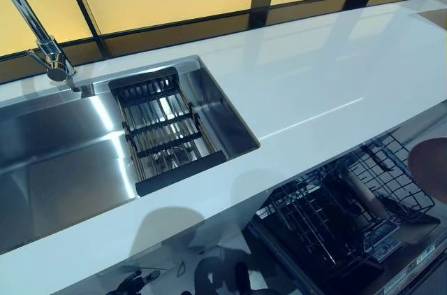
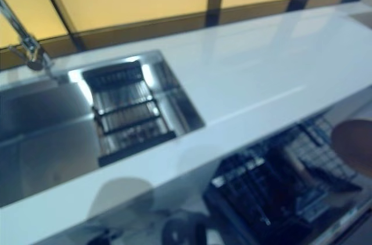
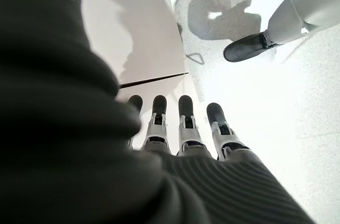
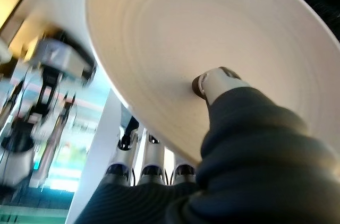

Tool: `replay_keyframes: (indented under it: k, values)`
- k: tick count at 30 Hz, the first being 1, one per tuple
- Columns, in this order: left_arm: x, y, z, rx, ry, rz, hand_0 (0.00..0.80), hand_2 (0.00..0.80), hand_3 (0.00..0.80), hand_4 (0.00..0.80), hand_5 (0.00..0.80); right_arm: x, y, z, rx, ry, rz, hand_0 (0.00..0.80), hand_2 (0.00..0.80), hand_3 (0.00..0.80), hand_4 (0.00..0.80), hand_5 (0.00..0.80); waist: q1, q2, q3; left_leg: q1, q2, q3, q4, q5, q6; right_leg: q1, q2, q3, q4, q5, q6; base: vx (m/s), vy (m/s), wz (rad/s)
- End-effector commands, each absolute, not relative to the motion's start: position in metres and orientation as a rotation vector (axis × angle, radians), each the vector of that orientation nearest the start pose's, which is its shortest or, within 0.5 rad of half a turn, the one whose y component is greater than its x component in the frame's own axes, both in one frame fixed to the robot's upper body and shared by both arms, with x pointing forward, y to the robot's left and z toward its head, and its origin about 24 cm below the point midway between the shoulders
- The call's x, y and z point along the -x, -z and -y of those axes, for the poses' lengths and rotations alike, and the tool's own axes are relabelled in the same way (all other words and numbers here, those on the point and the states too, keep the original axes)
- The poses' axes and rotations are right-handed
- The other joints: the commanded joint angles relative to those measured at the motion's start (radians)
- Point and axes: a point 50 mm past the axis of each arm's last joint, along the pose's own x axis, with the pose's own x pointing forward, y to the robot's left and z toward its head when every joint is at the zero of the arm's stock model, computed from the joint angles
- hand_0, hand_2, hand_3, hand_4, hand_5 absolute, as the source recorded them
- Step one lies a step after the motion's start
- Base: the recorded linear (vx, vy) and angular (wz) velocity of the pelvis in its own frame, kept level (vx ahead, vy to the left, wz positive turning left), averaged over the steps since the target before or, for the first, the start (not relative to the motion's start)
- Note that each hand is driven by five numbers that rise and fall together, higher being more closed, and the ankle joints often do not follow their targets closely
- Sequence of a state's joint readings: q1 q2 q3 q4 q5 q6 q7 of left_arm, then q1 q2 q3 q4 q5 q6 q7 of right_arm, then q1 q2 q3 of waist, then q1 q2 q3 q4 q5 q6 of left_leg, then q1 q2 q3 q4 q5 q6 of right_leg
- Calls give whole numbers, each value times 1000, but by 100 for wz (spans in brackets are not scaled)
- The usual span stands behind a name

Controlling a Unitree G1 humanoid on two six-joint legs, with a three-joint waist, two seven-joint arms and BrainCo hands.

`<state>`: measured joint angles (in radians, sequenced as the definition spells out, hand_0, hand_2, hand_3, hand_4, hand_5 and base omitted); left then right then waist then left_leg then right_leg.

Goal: Take plates into dishwasher

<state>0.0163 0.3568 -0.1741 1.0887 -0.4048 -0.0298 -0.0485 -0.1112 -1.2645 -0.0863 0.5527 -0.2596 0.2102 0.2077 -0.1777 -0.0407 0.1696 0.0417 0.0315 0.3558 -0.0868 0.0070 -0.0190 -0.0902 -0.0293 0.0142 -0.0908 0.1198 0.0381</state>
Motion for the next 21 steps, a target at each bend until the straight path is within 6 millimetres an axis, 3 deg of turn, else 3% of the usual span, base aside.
replay_keyframes:
  k: [1,9,21]
  values:
    - [-128,138,-266,-34,-216,-1015,0,0,0,0,0,-215,-184,463,1182,510,-683,800,800,800,800,800,13,-7,13,40,-2,-32,0,-102,34,65,18,-55,4,-89,52,0,0,0]
    - [-124,139,-265,-11,-228,-1009,0,0,0,0,0,-225,-154,441,1105,432,-722,800,800,800,800,800,4,1,19,47,-2,-25,0,-102,35,68,16,-50,4,-88,47,4,8,-1]
    - [-124,140,-260,18,-243,-999,0,0,0,0,0,-243,-143,406,1057,379,-617,800,800,800,800,800,-6,4,32,55,-4,-24,0,-101,38,73,15,-46,4,-87,45,0,0,0]
